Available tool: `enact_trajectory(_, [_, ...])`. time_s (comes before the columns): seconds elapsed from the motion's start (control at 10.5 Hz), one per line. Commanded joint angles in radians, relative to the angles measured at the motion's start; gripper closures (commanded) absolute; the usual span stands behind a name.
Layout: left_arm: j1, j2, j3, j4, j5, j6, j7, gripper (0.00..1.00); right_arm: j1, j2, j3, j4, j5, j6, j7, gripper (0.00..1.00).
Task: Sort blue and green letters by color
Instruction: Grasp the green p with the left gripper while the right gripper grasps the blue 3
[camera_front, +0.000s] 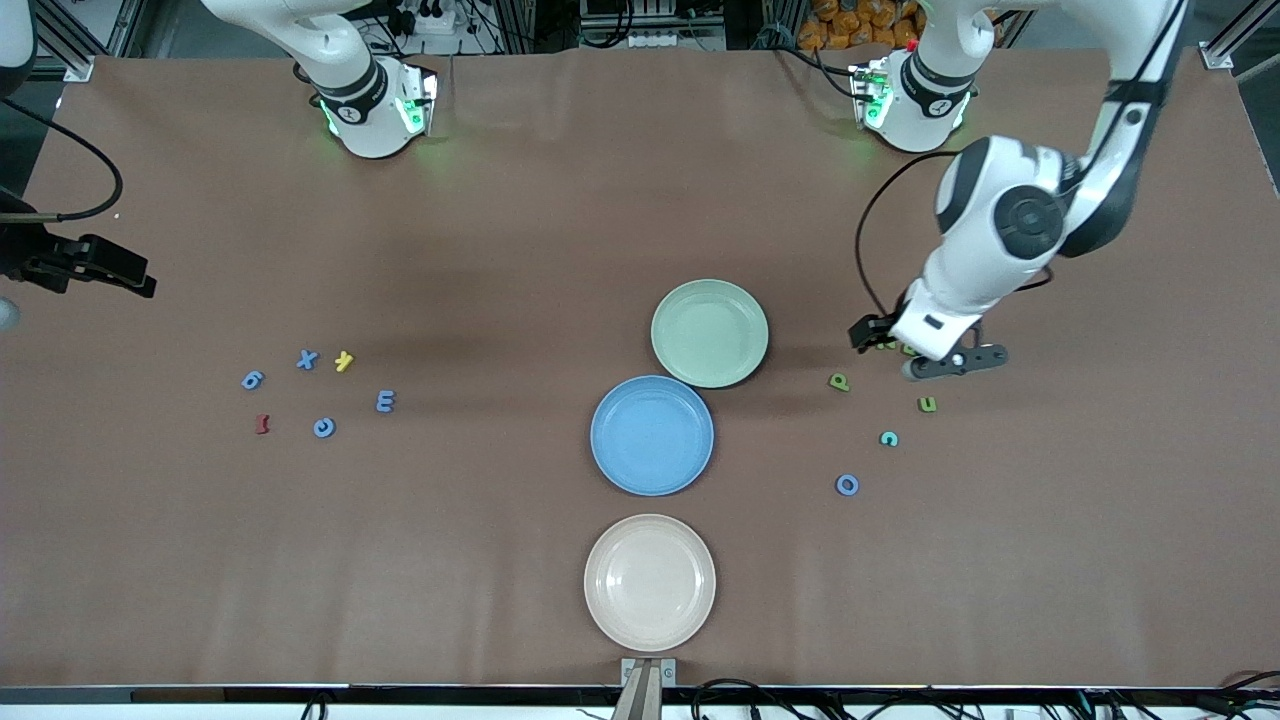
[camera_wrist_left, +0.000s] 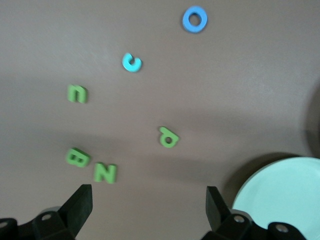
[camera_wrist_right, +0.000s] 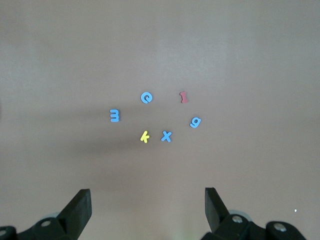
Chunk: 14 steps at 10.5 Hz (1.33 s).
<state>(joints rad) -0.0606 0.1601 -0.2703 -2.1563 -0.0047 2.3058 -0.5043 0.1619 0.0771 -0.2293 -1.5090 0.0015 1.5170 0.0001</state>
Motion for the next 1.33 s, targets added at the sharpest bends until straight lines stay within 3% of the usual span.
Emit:
enact_trajectory(0.0, [-0.028,0.091,-0.010,0.003,0.063,0.085,-0.257,0.00,-0.128,-0.003,0.132,0.001,-0.008,-0.003,-0.002,0.00])
enact_trajectory(0.1, [-0.031,0.096,-0.010,-0.019,0.066,0.128,-0.320,0.00,-0.180,-0.003,0.192,0.001,-0.012,-0.003,-0.002,0.00])
enact_trajectory(0.67, [-0.031,0.128,-0.009,-0.247,0.064,0.581,-0.583,0.00,-0.186,0.024,0.196,0.000,-0.006,0.000,0.000,0.00])
enact_trajectory(0.95, [-0.027,0.180,-0.003,-0.243,0.064,0.580,-0.658,0.00,-0.176,0.069,0.197,-0.052,-0.005,0.129,0.000,0.00])
enact_trajectory(1.14, [-0.031,0.223,0.011,-0.218,0.063,0.580,-0.729,0.00,-0.177,0.111,0.199,-0.097,0.043,0.185,-0.002,0.00])
enact_trajectory(1.24, [-0.037,0.226,0.026,-0.203,0.064,0.577,-0.755,0.00,-0.176,0.125,0.199,-0.162,0.054,0.286,-0.002,0.00])
